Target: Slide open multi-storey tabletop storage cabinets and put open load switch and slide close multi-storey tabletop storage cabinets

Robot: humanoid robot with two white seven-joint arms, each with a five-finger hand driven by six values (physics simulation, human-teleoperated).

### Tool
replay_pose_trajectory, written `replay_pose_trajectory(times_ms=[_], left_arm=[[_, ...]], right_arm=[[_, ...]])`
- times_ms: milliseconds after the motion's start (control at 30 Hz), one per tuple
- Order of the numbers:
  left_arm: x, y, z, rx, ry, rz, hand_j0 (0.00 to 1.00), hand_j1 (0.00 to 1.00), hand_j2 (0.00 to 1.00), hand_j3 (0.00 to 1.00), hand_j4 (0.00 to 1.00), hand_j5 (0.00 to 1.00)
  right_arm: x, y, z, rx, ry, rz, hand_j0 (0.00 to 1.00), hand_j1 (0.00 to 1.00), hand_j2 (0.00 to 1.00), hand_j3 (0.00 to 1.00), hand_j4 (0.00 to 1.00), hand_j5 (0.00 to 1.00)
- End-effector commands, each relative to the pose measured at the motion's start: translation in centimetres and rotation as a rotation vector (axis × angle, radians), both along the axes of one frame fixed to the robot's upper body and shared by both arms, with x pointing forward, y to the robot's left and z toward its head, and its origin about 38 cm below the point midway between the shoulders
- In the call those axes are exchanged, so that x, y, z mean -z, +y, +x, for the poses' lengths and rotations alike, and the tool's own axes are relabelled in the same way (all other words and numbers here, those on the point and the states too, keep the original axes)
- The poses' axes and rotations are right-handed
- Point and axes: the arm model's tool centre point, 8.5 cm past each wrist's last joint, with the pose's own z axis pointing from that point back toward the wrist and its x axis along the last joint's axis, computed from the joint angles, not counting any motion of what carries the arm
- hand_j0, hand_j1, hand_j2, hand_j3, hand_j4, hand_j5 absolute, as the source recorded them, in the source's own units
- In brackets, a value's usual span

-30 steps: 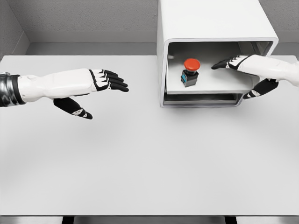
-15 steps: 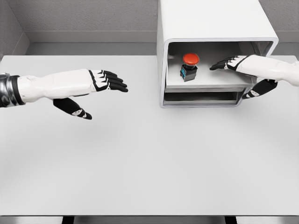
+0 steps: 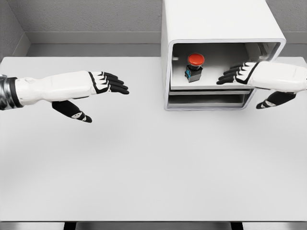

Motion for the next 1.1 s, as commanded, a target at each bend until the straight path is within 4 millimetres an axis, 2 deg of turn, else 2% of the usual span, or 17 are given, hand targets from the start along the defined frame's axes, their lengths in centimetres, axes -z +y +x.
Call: replay_pose_trajectory(times_ms=[0, 100, 367, 567, 1067], left_arm=[[-0.1, 0.0, 0.0, -0.002, 0.004, -0.006, 1.00, 1.00, 1.00, 1.00, 1.00, 1.00], [-0.1, 0.0, 0.0, -0.002, 0.004, -0.007, 1.00, 1.00, 1.00, 1.00, 1.00, 1.00], [-0.1, 0.0, 0.0, -0.001, 0.005, -0.006, 1.00, 1.00, 1.00, 1.00, 1.00, 1.00], [-0.1, 0.0, 0.0, -0.002, 0.004, -0.006, 1.00, 1.00, 1.00, 1.00, 1.00, 1.00], [-0.2, 0.4, 0.0, -0.010, 0.003, 0.002, 1.00, 1.00, 1.00, 1.00, 1.00, 1.00]], right_arm=[[-0.4, 0.1, -0.6, -0.013, -0.004, -0.013, 1.00, 1.00, 1.00, 1.00, 1.00, 1.00], [-0.1, 0.3, -0.7, -0.017, 0.003, -0.012, 1.00, 1.00, 1.00, 1.00, 1.00, 1.00], [2.5, 0.5, -1.1, -0.020, 0.067, -0.018, 1.00, 1.00, 1.00, 1.00, 1.00, 1.00], [4.0, 1.6, -1.0, -0.040, 0.093, -0.005, 1.00, 1.00, 1.00, 1.00, 1.00, 1.00], [5.0, 2.9, -0.2, -0.054, 0.093, 0.013, 1.00, 1.00, 1.00, 1.00, 1.00, 1.00]])
